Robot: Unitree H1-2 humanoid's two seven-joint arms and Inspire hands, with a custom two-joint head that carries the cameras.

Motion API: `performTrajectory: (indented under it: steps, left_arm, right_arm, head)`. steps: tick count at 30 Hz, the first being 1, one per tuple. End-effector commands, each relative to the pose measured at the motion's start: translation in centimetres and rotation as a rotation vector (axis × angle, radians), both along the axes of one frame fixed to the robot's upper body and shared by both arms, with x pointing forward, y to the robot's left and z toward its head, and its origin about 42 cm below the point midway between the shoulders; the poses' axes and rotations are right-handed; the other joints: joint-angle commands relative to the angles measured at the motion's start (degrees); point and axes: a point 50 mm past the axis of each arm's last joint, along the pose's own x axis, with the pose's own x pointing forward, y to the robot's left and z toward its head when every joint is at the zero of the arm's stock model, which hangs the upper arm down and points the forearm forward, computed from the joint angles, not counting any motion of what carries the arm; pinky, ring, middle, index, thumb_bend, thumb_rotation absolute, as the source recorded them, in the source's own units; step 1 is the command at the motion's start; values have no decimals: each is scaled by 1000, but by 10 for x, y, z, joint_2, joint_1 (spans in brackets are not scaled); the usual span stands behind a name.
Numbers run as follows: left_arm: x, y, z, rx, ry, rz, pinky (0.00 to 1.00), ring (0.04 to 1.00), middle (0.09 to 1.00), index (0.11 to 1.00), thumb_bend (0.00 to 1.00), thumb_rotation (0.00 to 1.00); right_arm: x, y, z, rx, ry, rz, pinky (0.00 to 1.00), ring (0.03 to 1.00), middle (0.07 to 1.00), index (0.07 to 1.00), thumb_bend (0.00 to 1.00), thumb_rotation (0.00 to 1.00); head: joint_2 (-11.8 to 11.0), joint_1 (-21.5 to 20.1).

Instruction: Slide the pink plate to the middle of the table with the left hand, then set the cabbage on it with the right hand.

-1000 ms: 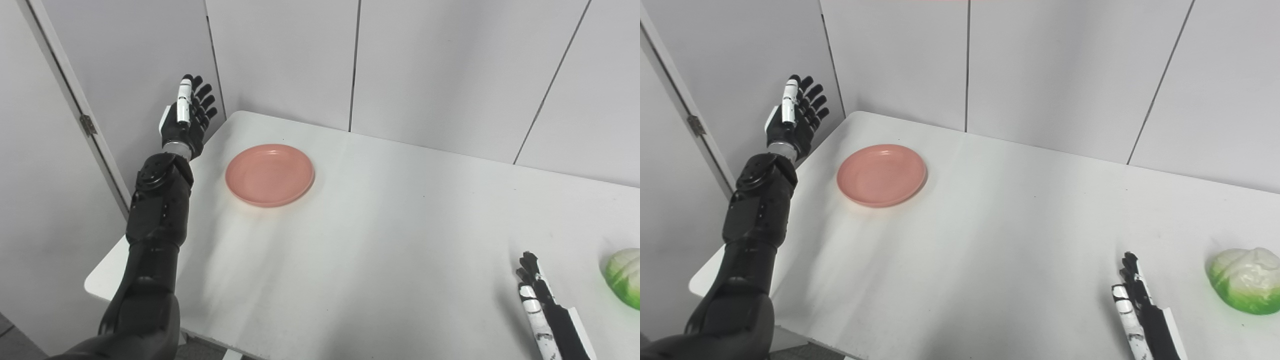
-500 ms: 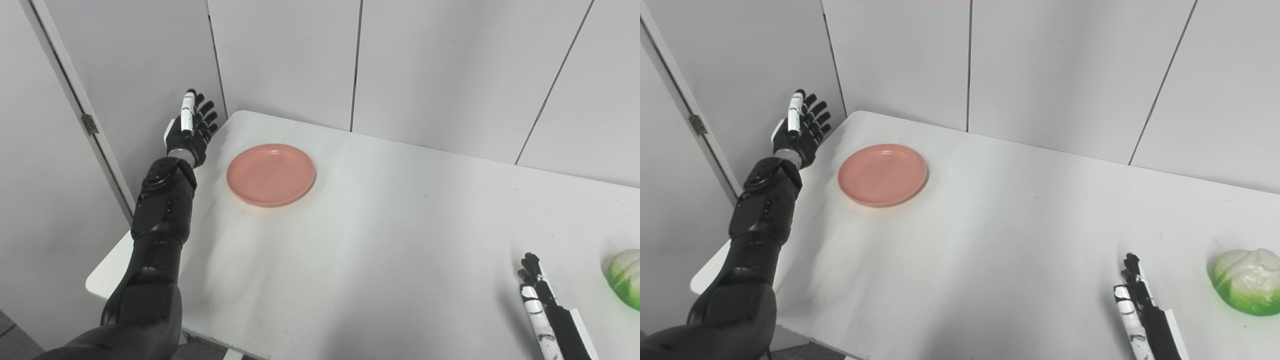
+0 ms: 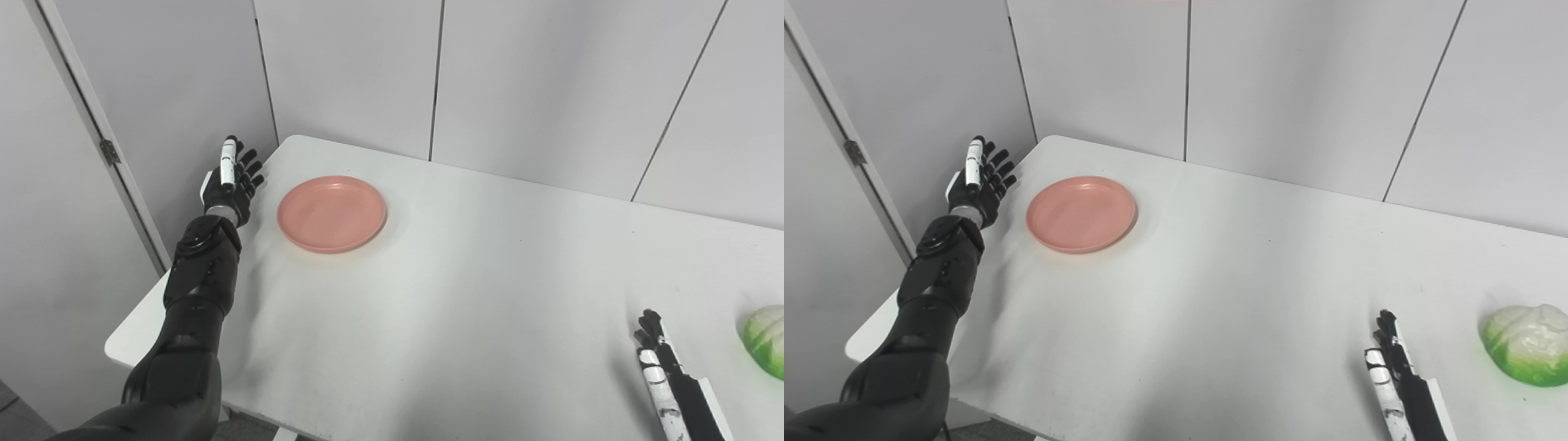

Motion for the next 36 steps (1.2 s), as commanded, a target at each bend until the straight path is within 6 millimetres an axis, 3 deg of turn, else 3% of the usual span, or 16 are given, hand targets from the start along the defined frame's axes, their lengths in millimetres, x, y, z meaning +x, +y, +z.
performTrajectory:
  steps: [1,8,12,22,28,36]
  left_arm:
    - [8,6,25,48,-86,11,953,943,931,939,388,1000]
    - [3,2,10,29,-80,4,972,948,939,941,376,1000]
    - [1,1,1,50,-54,15,927,921,919,915,370,1000]
    - [-3,-20,-20,21,-53,-22,894,898,899,887,369,1000]
    - [-5,-45,-30,10,-57,-70,829,842,848,847,369,1000]
    - [-13,-74,-40,-2,-54,-139,843,853,850,845,388,1000]
  right_arm:
    - [1,1,8,5,-22,9,1000,1000,1000,1000,251,1000]
    - [2,-1,8,5,-27,12,1000,1000,1000,1000,263,1000]
    - [2,-1,9,1,-19,11,1000,1000,1000,1000,260,1000]
    - [2,-1,8,-2,-22,11,1000,1000,1000,1000,270,1000]
    - [2,-1,9,6,-30,13,1000,1000,1000,1000,282,1000]
    - [2,0,10,-8,-28,8,1000,1000,1000,1000,313,1000]
  head:
    - [1,1]
    - [3,1]
    - [5,1]
    - [10,-3]
    - [18,-8]
    - [24,-13]
